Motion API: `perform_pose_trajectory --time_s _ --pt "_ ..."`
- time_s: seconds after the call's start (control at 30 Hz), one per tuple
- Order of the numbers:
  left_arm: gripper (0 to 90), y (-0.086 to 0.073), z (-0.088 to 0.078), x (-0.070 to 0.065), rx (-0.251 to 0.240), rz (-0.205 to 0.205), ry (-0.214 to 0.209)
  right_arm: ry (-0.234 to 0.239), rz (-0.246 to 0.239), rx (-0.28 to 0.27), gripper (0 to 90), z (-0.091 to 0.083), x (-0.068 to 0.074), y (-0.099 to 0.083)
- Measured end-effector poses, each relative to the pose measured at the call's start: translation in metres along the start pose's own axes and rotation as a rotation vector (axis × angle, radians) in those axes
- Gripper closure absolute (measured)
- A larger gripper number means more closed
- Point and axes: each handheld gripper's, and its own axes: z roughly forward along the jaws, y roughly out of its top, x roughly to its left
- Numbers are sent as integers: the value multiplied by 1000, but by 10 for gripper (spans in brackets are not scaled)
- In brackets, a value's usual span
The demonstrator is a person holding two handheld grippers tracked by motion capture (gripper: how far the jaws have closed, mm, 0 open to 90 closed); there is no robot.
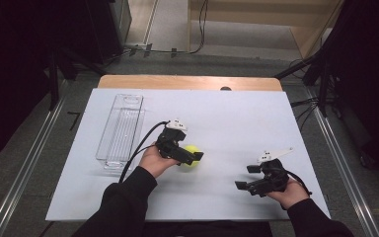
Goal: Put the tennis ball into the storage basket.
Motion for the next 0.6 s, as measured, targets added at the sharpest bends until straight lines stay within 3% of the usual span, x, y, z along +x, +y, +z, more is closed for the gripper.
perform_pose_trajectory --time_s 0.2,0.47,0.6 --pt "0 -5 5 1 3 -14 1 3 -2 2 149 0 0 0" --pt "0 -10 11 1 27 1 1 3 -2 4 149 0 0 0" --pt "0 -12 14 2 32 -19 -15 3 -5 3 149 0 0 0"
